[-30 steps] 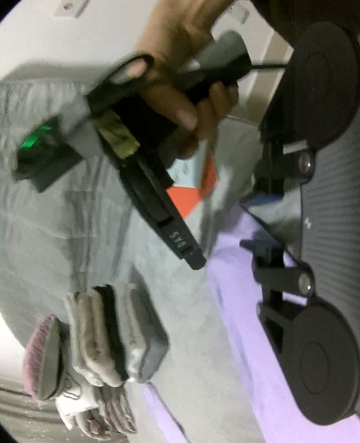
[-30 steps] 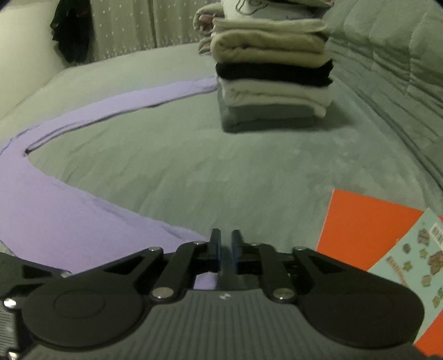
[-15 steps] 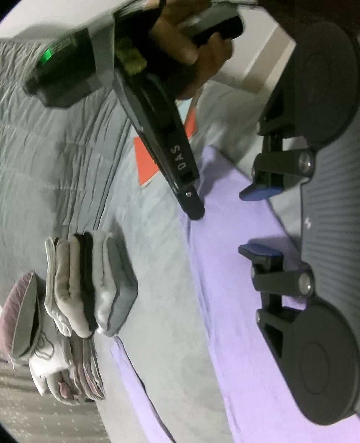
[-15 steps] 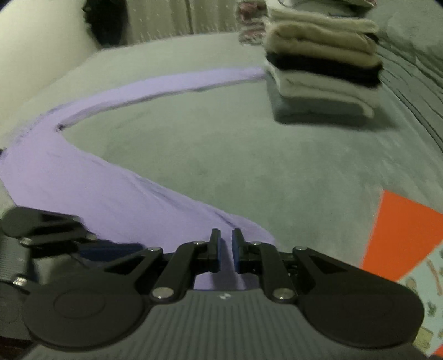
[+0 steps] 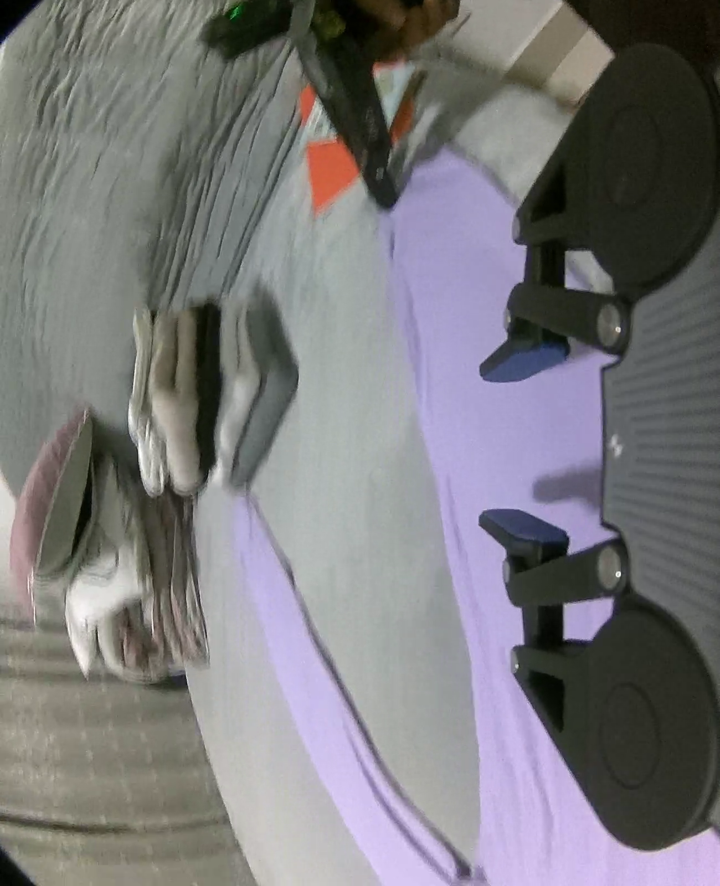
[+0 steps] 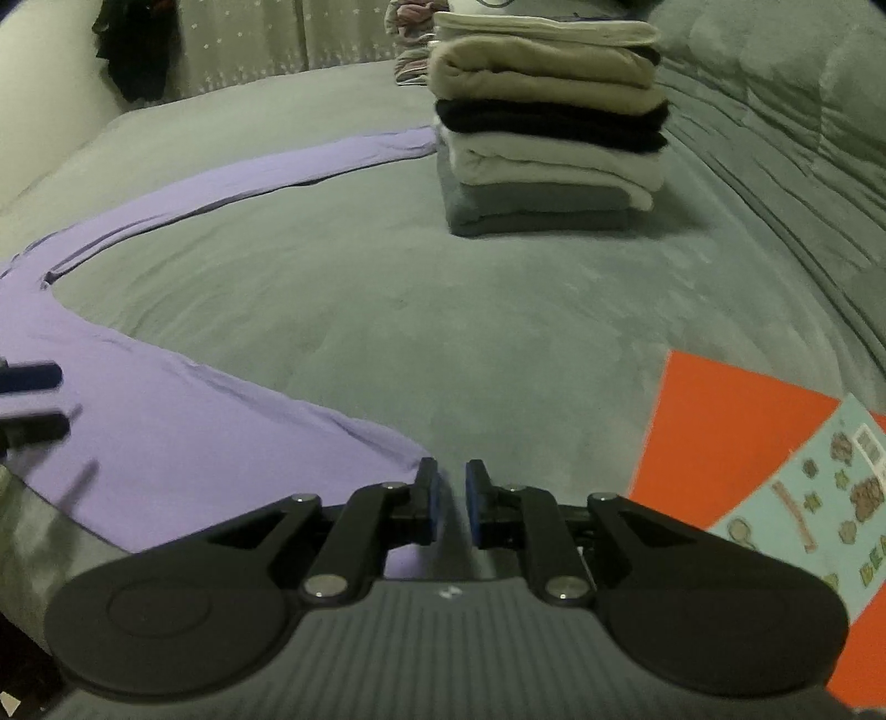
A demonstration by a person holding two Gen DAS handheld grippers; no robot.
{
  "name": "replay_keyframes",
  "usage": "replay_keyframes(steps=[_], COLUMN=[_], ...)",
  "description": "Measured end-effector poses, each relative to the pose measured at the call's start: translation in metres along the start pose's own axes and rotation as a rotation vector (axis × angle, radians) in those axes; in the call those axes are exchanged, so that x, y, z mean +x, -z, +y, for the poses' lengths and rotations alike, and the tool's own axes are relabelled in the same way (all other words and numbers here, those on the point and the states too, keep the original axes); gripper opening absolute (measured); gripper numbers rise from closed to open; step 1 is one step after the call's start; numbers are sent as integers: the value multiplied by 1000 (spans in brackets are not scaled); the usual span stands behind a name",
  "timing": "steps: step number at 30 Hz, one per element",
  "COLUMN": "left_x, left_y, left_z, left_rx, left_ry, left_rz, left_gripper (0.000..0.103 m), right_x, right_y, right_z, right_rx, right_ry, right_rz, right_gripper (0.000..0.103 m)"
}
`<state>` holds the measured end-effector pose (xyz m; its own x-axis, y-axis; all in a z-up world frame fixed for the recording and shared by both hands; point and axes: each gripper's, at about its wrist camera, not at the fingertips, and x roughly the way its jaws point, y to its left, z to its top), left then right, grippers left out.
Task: Fold clothes
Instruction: 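Release the leg and grasp the waistband with the left gripper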
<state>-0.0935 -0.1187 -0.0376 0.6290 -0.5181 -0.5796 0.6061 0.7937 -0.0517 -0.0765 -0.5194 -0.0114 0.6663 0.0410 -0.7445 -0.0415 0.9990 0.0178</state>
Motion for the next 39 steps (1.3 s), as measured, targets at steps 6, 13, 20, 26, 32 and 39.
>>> replay_keyframes(steps=[6, 13, 20, 26, 32, 39], left_x=[-9, -19, -35, -46, -49, -53], left_y=[-2, -11, -3, 5, 17, 27], left_z=[55, 118, 178, 224, 250, 270], left_rx=[-77, -162, -206, -300, -352, -372], left_ry=[-125, -280, -501, -622, -673, -720], left_rz=[-4, 7, -6, 4, 32, 28], left_gripper=[68, 77, 82, 87, 88, 78], right_x=[2, 21, 40, 62, 83, 100], right_y=[-19, -43, -66, -81, -85, -79], right_z=[22, 45, 100, 162, 222, 265], right_rx=[-18, 71, 49, -21, -139, -262], right_ry=[30, 122, 112, 29, -20, -41], right_rz=[-44, -60, -93, -76, -60, -56], right_gripper=[50, 54, 61, 68, 73, 75])
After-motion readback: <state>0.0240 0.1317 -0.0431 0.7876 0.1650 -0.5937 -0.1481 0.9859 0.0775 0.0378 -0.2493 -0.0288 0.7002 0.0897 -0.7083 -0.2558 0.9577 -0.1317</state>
